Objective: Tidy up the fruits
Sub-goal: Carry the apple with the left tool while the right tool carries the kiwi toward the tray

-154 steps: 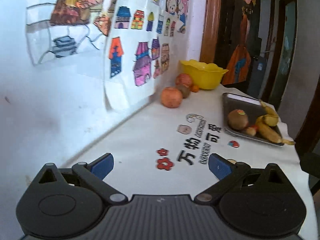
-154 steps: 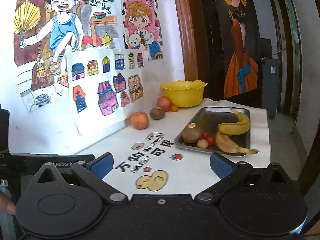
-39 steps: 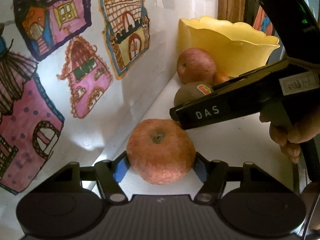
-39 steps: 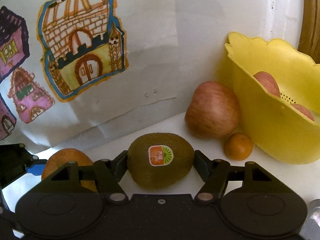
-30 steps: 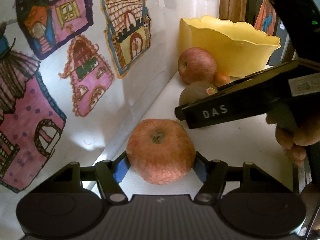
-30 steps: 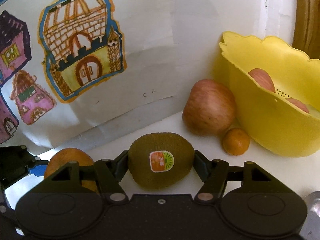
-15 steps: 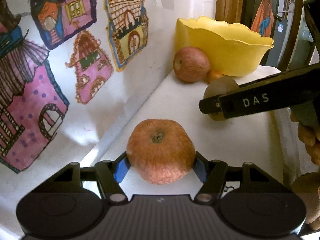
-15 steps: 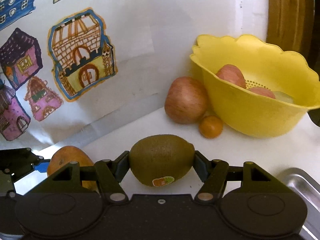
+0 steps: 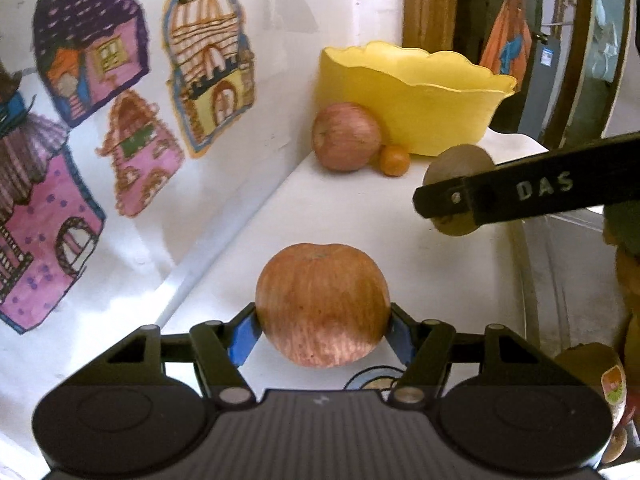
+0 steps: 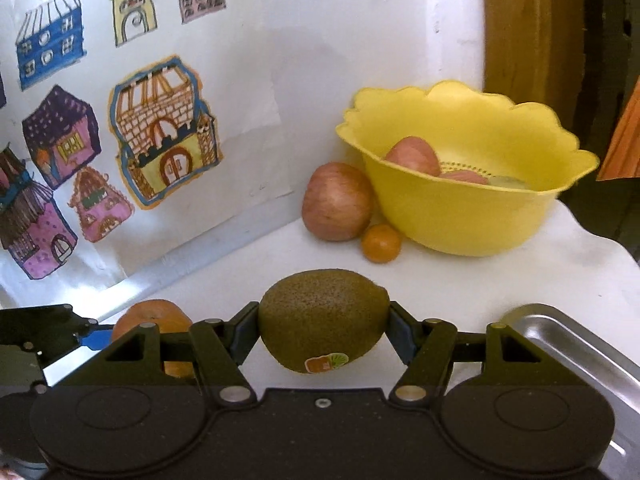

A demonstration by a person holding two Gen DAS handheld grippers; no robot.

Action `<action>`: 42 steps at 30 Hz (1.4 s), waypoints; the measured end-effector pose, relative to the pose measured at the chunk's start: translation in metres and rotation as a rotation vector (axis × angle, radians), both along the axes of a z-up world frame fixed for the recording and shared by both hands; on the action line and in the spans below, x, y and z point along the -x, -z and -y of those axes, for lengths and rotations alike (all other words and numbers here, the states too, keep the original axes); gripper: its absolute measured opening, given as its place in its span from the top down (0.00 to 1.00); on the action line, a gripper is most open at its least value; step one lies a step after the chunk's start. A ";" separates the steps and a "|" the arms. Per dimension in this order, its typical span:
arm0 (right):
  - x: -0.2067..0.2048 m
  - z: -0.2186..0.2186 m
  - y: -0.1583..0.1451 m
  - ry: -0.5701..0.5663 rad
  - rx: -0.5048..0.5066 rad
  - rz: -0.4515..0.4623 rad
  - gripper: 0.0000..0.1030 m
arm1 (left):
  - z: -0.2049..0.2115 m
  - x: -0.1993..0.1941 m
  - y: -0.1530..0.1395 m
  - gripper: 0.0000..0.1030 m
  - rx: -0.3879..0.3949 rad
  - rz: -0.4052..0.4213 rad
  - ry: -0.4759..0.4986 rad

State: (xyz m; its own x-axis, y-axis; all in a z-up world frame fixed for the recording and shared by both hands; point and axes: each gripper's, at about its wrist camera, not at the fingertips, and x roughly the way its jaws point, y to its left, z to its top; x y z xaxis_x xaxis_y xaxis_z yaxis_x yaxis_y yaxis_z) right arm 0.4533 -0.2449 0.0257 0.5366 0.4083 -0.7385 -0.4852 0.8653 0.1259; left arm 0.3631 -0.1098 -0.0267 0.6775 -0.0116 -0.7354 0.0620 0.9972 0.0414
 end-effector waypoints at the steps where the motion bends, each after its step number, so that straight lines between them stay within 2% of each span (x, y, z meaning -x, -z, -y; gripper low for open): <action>1: 0.001 0.003 -0.002 0.006 -0.001 0.002 0.34 | 0.001 0.000 0.000 0.32 -0.006 0.006 0.000; 8: 0.012 0.014 -0.009 0.023 0.008 0.007 0.34 | 0.002 0.002 0.002 0.32 -0.023 0.040 0.038; 16: 0.018 0.009 -0.004 0.032 0.005 -0.004 0.34 | 0.001 -0.009 0.012 0.31 -0.019 0.023 0.106; 26: 0.023 0.008 0.001 0.039 -0.006 -0.012 0.34 | -0.004 -0.006 0.009 0.31 0.001 0.006 0.070; 33: 0.028 0.025 -0.013 0.065 -0.030 0.016 0.34 | 0.009 -0.004 -0.013 0.32 0.024 0.037 0.071; 42: 0.048 0.091 -0.058 0.154 -0.017 0.104 0.34 | 0.057 -0.003 -0.053 0.31 0.059 0.107 0.143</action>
